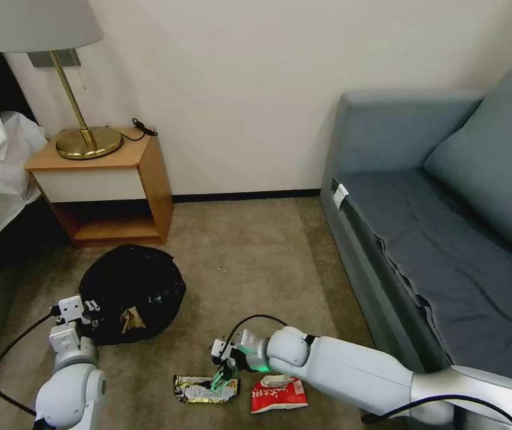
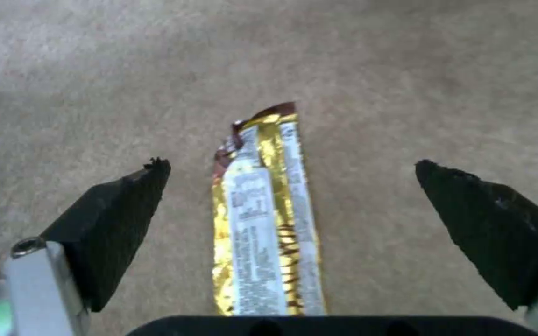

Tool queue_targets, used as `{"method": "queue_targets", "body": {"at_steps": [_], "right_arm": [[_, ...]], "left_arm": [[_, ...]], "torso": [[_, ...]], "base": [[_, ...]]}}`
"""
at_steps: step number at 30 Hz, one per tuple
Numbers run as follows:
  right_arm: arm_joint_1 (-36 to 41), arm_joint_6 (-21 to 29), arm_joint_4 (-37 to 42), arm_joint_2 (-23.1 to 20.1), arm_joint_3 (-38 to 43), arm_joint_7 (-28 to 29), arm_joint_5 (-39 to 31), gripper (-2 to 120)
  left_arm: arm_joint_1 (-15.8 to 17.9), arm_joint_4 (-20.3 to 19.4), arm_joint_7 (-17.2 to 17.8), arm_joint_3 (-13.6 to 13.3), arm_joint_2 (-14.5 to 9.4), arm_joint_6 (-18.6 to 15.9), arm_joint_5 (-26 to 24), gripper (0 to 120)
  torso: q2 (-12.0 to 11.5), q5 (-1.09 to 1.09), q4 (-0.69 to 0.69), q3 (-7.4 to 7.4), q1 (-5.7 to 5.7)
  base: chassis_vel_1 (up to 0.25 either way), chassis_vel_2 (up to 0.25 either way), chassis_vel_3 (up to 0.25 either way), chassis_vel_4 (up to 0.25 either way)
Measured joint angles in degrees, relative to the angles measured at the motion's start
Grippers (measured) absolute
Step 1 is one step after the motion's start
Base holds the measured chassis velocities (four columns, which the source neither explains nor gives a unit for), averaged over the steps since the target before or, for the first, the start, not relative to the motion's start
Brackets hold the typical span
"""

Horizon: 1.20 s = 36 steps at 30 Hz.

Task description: Pick up the trash bin, then pick up the garbage on the floor and place it into the trash bin.

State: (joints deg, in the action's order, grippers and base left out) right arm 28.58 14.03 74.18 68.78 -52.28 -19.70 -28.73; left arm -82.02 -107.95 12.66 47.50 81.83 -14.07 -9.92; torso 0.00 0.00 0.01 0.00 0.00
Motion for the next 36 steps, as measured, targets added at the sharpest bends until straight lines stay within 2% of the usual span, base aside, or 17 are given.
{"method": "queue_targets", "body": {"at_steps": [4, 12, 36], "right_arm": [[1.0, -0.1, -0.8, 1.4, -0.7, 0.0, 0.4, 100], [1.4, -0.4, -1.8, 2.3, -1.2, -0.5, 0.8, 100], [2.7, -3.5, -11.1, 4.7, -1.8, -0.9, 6.7, 100]], "left_arm": [[-0.5, -0.6, 0.2, 0.9, 0.2, 0.1, -0.2, 2], [-0.5, -1.6, 0.2, 0.6, 1.1, 0.1, -0.2, 2], [-0.2, -0.8, 0.0, -0.1, 1.1, 0.2, -0.1, 2]], "torso": [[0.0, 0.00, 0.00, 0.00, 0.00], [0.0, 0.00, -0.01, 0.00, 0.00], [0.0, 0.01, -0.01, 0.00, 0.00]], "base": [[0.000, 0.000, 0.000, 0.000], [0.000, 0.000, 0.000, 0.000], [0.000, 0.000, 0.000, 0.000]]}}
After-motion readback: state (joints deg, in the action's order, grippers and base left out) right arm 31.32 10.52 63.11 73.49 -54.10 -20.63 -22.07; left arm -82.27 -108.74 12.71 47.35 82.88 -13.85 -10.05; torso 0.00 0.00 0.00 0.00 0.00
